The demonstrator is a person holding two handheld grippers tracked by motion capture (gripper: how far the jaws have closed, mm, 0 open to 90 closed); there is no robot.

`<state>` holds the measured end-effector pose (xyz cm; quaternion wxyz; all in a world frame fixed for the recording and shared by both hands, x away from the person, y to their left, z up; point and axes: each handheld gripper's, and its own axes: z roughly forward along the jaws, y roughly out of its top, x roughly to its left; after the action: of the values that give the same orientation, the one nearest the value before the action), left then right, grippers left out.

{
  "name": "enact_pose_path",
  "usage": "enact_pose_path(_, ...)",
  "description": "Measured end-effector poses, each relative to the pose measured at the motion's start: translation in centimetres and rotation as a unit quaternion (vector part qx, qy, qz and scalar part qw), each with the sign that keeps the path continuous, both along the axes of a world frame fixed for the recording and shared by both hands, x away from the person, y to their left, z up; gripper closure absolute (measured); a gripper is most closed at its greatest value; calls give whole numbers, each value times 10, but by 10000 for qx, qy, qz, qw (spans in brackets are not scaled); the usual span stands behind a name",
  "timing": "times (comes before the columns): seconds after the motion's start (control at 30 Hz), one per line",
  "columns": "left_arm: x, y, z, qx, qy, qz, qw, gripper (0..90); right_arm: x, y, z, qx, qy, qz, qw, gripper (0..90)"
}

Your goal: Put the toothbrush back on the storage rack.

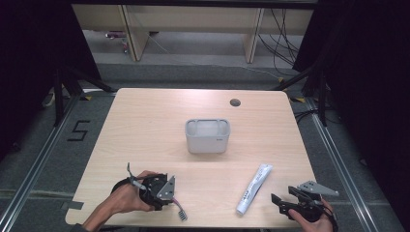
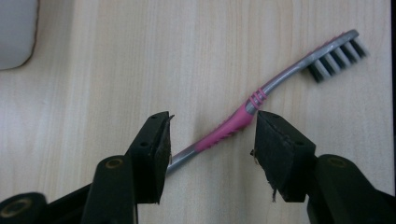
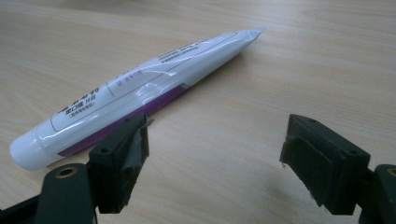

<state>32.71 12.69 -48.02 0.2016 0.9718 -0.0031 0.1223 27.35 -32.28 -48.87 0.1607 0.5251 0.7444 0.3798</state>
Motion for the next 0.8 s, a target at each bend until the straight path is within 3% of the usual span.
enact_pose_path(0.17, 3, -4, -5, 175, 38, -110, 9998, 483, 0, 1, 0, 45, 21, 20, 10000, 229)
enact_pose_path(0.2, 4, -5, -6, 178, 57, -109, 9998, 486, -1, 3, 0, 142, 134, -53, 9998, 230)
enact_pose_path(0.23, 6, -6, -5, 187, 65, -147, 9997, 501, 0, 1, 0, 30, 28, 26, 10000, 230)
enact_pose_path(0.3, 6, -6, -5, 202, 86, -154, 9996, 507, 0, 2, -1, 80, 31, 21, 10000, 231)
enact_pose_path(0.57, 9, -10, -4, 320, 339, -153, 9988, 592, 0, 1, 0, 37, 9, 47, 10000, 234)
enact_pose_path(0.63, 10, -11, -4, 354, 396, -150, 9985, 605, -1, 4, 0, 239, 155, -32, 9996, 235)
enact_pose_path(0.8, 12, -12, -3, 423, 549, -88, 9976, 639, -1, 4, 0, 188, 171, -36, 9997, 236)
